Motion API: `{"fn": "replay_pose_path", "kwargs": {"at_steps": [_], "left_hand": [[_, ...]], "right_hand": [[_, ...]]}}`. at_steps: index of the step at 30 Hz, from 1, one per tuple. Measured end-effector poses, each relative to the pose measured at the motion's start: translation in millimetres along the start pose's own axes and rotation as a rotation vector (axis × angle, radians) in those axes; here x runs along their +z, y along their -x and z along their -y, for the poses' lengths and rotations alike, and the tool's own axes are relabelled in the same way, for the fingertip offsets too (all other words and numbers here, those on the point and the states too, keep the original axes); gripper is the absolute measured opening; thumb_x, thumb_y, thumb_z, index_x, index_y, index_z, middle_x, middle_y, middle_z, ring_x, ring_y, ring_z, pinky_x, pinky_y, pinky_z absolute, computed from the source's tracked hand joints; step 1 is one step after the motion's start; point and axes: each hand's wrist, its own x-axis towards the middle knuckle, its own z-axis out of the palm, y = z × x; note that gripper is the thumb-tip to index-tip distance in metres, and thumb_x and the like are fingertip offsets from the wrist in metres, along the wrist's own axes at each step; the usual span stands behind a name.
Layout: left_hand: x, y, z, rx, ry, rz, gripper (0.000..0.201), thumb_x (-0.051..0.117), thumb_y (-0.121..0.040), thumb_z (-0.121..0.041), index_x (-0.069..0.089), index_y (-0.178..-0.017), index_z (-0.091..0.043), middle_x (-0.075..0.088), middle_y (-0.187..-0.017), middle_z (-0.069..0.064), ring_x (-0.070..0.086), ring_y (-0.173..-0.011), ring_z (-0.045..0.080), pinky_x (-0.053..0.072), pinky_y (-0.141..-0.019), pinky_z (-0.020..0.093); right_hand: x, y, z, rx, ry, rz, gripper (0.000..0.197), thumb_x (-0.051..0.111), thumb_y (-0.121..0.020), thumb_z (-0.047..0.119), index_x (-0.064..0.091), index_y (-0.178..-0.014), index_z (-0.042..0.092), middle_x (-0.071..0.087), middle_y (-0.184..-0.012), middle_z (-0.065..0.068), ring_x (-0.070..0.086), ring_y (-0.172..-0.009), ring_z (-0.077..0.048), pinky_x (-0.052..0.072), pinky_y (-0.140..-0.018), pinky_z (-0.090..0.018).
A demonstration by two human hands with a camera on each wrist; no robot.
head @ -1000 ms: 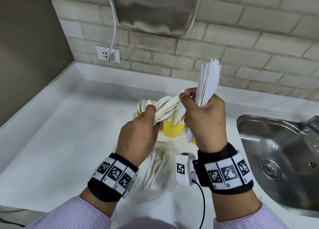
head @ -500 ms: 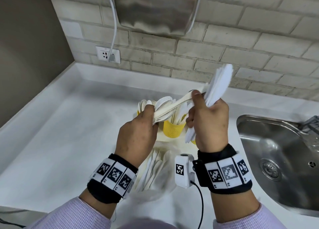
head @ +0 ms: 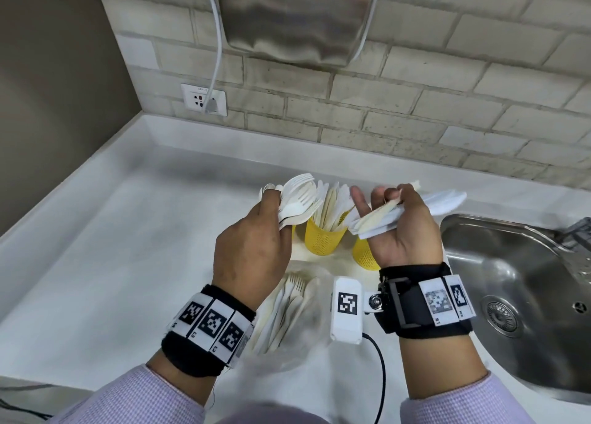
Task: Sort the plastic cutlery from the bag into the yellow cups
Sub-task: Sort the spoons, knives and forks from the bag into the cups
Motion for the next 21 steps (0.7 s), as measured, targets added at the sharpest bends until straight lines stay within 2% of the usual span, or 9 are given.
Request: {"fn": "replay_pose_path", "kwargs": {"at_steps": [2, 4, 7, 9, 12, 14, 16, 18, 21], "left_hand": [[1, 0, 0, -0.051, 0.095, 0.049, 0.03, 0.055, -0.094, -0.022, 0.051, -0.123, -0.015, 0.06, -0.076, -0.005, 0.056, -0.062, 0.031, 0.032, -0.053, 0.032], [3, -1, 1, -0.107, 0.318, 0.092, 0.021, 0.058, -0.099, -0.026, 0.052, -0.118, -0.021, 0.06, -0.074, -0.011, 0.055, -0.062, 0.018, 0.039, -0.056, 0.033], [1, -2, -1, -0.147, 0.663, 0.159, 0.009, 0.058, -0.104, -0.029, 0.06, -0.11, -0.023, 0.064, -0.073, -0.011, 0.055, -0.062, 0.01, 0.042, -0.059, 0.024], [-3, -1, -6, -0.183, 0.877, 0.245, 0.015, 0.053, -0.106, -0.033, 0.064, -0.108, -0.022, 0.059, -0.067, -0.01, 0.05, -0.057, 0.011, 0.043, -0.059, 0.021], [-4, -2, -9, -0.177, 1.155, 0.335, 0.028, 0.047, -0.106, -0.033, 0.062, -0.125, -0.018, 0.068, -0.086, 0.009, 0.061, -0.074, 0.022, 0.054, -0.073, 0.036], [-5, -1, -10, -0.119, 1.221, 0.348, 0.032, 0.043, -0.107, -0.031, 0.057, -0.134, -0.022, 0.071, -0.102, 0.018, 0.066, -0.087, 0.028, 0.055, -0.087, 0.045], [-8, 0, -13, -0.064, 1.251, 0.345, 0.034, 0.04, -0.105, -0.03, 0.059, -0.134, -0.033, 0.071, -0.113, 0.018, 0.069, -0.092, 0.035, 0.055, -0.091, 0.046], [-12, 1, -16, -0.012, 1.26, 0.337, 0.037, 0.039, -0.104, -0.031, 0.063, -0.128, -0.046, 0.069, -0.122, 0.016, 0.068, -0.098, 0.041, 0.054, -0.092, 0.049], [-14, 1, -18, 0.037, 1.253, 0.352, 0.038, 0.038, -0.104, -0.031, 0.061, -0.129, -0.048, 0.067, -0.128, 0.017, 0.069, -0.102, 0.038, 0.055, -0.093, 0.046]], "right_hand": [[2, 0, 2, 0.006, -0.05, -0.061, 0.035, 0.052, -0.106, 0.024, 0.047, -0.073, 0.016, 0.046, -0.053, 0.004, 0.048, -0.04, -0.009, 0.056, -0.052, -0.025], [4, 1, 4, -0.022, -0.068, -0.061, 0.037, 0.056, -0.104, 0.031, 0.046, -0.072, 0.018, 0.041, -0.052, 0.007, 0.041, -0.037, -0.007, 0.043, -0.041, -0.017], [4, 0, 4, -0.049, -0.081, 0.011, 0.034, 0.057, -0.102, 0.038, 0.05, -0.073, 0.022, 0.039, -0.053, 0.007, 0.039, -0.037, -0.004, 0.039, -0.038, -0.016], [5, 1, 4, -0.049, -0.1, 0.07, 0.034, 0.054, -0.103, 0.042, 0.052, -0.075, 0.024, 0.04, -0.052, 0.008, 0.039, -0.037, -0.003, 0.038, -0.039, -0.016], [8, 4, 4, -0.08, -0.091, 0.07, 0.035, 0.052, -0.104, 0.043, 0.052, -0.075, 0.023, 0.042, -0.053, 0.009, 0.042, -0.04, -0.005, 0.041, -0.043, -0.018], [11, 7, 2, -0.074, -0.109, 0.031, 0.035, 0.054, -0.104, 0.041, 0.052, -0.074, 0.021, 0.046, -0.055, 0.009, 0.048, -0.043, -0.007, 0.047, -0.047, -0.019], [11, 8, 1, -0.049, -0.15, -0.002, 0.036, 0.055, -0.104, 0.039, 0.053, -0.073, 0.019, 0.049, -0.055, 0.008, 0.051, -0.043, -0.006, 0.052, -0.05, -0.02], [9, 6, 0, -0.037, -0.176, -0.004, 0.036, 0.054, -0.104, 0.036, 0.052, -0.074, 0.018, 0.047, -0.051, 0.008, 0.048, -0.04, -0.005, 0.051, -0.047, -0.019], [5, 3, -2, -0.021, -0.201, 0.041, 0.035, 0.053, -0.105, 0.036, 0.051, -0.076, 0.017, 0.043, -0.049, 0.008, 0.043, -0.036, -0.005, 0.045, -0.042, -0.017]]}}
